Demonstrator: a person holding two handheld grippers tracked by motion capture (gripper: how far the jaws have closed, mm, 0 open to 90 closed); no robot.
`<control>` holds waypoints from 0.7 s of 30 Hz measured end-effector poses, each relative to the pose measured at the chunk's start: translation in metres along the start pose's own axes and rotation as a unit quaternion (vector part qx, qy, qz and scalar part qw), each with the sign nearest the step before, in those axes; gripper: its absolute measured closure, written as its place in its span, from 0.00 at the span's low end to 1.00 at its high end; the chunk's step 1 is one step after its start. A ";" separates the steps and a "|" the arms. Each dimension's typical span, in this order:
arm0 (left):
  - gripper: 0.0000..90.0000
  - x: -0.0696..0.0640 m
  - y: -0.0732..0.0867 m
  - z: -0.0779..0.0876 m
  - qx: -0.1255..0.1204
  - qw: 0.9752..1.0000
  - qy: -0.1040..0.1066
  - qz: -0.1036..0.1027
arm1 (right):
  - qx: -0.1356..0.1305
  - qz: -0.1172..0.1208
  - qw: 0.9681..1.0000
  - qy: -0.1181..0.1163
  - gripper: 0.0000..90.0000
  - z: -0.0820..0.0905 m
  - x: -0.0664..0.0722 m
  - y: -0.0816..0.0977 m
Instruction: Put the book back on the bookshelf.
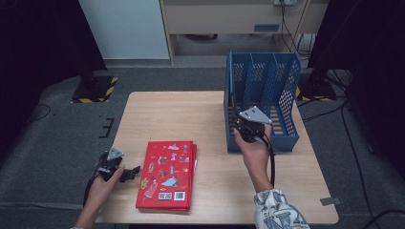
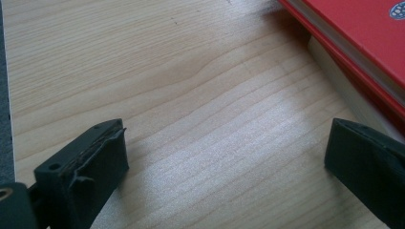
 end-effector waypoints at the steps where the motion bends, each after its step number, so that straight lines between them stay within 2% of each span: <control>1: 0.00 0.000 0.000 0.000 0.000 1.000 0.000 0.000 | 0.000 0.000 1.000 0.000 0.85 0.000 0.000 0.000; 12: 0.00 0.000 0.000 0.000 -0.001 1.000 0.000 0.000 | 0.001 -0.006 1.000 -0.005 0.78 0.000 0.000 0.003; 18: 0.00 0.000 0.000 0.000 -0.001 1.000 0.000 0.000 | -0.003 -0.012 1.000 -0.014 0.68 0.002 0.002 0.003; 21: 0.00 0.000 0.000 0.000 -0.001 1.000 0.000 0.001 | -0.008 -0.025 0.999 -0.022 0.59 0.006 0.003 0.004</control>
Point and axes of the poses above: each handheld gripper's, and its own axes: z roughly backward along the jaws, y roughly out of its underside, x roughly to its left, the point moved 7 cm from there along -z, roughly forward along the jaws, and after that the axes turned 1 degree about x, right-handed, at the moved point
